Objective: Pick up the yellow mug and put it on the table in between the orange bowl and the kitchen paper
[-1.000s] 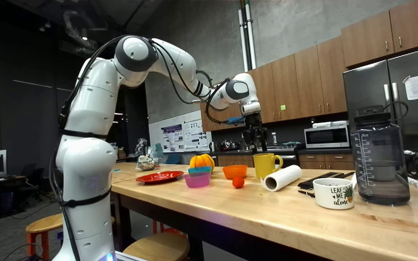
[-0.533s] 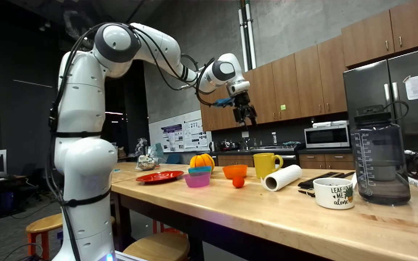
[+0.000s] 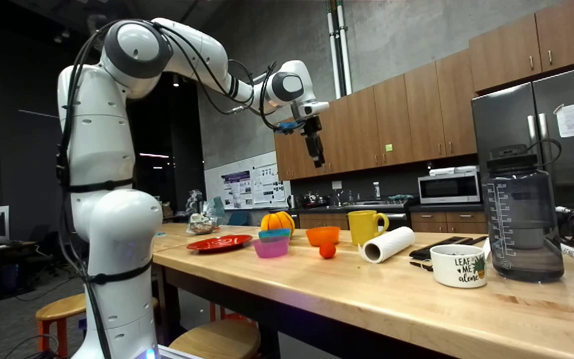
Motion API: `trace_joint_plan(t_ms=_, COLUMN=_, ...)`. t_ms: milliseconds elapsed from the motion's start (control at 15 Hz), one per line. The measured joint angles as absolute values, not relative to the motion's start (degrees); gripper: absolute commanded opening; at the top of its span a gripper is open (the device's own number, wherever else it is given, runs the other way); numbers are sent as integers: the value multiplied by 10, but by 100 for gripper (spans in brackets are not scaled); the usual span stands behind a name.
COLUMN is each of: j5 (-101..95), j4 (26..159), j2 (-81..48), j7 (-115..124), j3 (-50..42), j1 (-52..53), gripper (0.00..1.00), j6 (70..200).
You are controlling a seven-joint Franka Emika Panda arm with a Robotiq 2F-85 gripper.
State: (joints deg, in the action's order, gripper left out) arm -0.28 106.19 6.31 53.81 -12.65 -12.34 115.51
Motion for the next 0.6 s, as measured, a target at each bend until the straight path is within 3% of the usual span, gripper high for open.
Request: trace_joint_plan(t_ms=600, j5=43, j4=1130, j2=114, j7=302, j3=-86, j1=-93, gripper=100, j6=1153)
